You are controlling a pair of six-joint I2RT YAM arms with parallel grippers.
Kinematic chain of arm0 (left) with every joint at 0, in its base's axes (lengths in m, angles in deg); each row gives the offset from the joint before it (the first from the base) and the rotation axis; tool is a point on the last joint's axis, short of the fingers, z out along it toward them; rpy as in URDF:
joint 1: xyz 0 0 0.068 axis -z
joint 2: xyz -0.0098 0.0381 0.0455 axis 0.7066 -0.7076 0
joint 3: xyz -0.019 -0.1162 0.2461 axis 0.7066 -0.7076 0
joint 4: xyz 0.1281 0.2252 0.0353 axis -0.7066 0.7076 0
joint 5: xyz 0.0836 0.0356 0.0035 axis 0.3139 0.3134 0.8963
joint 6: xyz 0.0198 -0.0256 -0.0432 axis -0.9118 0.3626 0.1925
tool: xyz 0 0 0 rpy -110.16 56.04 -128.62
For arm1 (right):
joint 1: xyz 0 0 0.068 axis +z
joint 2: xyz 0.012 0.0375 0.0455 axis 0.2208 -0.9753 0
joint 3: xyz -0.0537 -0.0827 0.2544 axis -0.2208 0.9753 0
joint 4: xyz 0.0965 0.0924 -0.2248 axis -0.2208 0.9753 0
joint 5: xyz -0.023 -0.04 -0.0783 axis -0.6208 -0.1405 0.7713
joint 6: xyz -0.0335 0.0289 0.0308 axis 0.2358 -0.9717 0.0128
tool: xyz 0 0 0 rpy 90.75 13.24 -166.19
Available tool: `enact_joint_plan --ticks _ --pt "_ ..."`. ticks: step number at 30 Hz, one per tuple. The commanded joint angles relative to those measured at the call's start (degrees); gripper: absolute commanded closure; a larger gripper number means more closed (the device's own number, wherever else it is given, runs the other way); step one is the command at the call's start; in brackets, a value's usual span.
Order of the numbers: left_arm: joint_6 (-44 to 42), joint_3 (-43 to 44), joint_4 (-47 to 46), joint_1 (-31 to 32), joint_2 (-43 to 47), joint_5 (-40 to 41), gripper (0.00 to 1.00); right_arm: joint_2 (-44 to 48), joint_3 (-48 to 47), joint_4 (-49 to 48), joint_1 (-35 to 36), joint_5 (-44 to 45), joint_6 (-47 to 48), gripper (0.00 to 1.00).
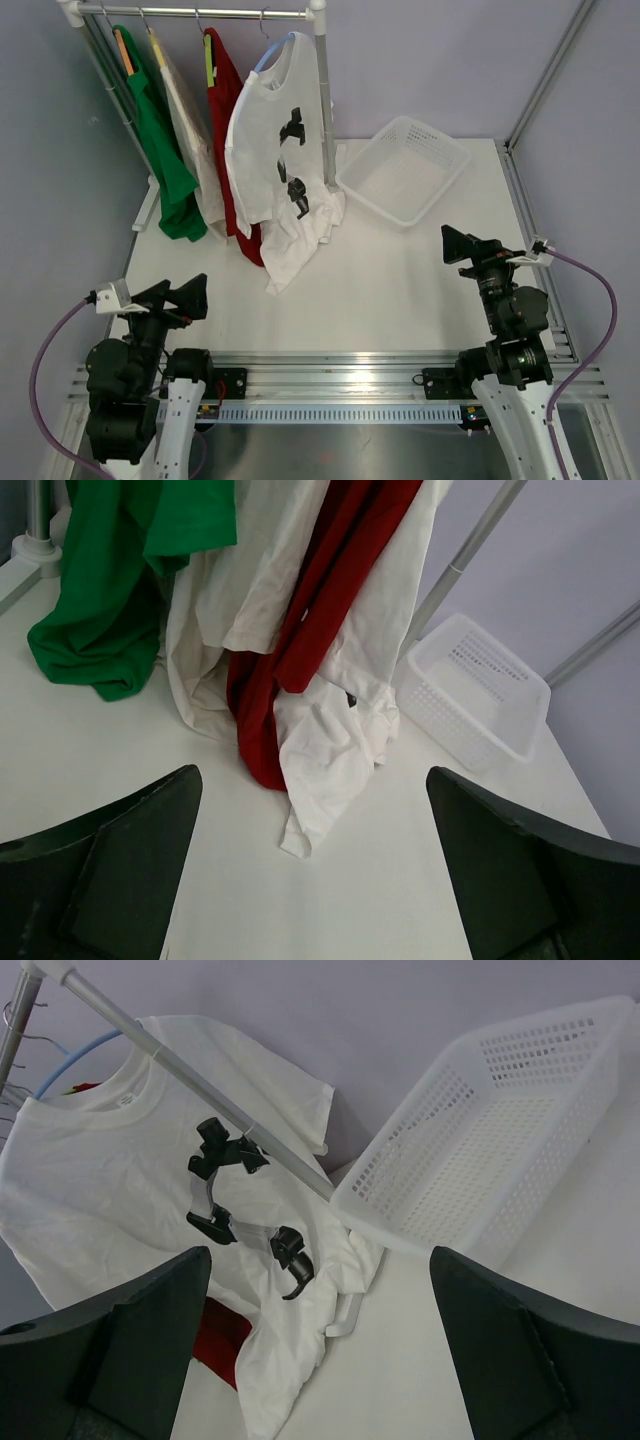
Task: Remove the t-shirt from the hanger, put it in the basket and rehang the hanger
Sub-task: Grab a hanger with a tshirt on it with the left arm
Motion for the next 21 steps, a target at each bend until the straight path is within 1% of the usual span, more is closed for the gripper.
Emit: enact_joint_plan --ticks 1,7,19,21 --pt "-1.3 -0.3 -3.2 -1.2 9.3 -3.5 0.01 -1.7 -0.1 -2.5 0.3 0.3 -0.4 0.01" --pt "-1.3 -0.3 -3.1 -1.4 9.3 -3.3 0.01 -2.9 0.1 -3.0 0.3 0.3 0.0 0.0" --pt "-1.3 -0.3 -3.1 -1.4 9.3 -3.5 0.01 -1.0 1.3 -3.1 0.3 -0.7 1.2 0.01" --pt "-1.3 -0.3 -3.1 -1.4 9.3 -3.5 0.01 -1.3 1.6 -5.1 0.3 -0.7 1.4 0.0"
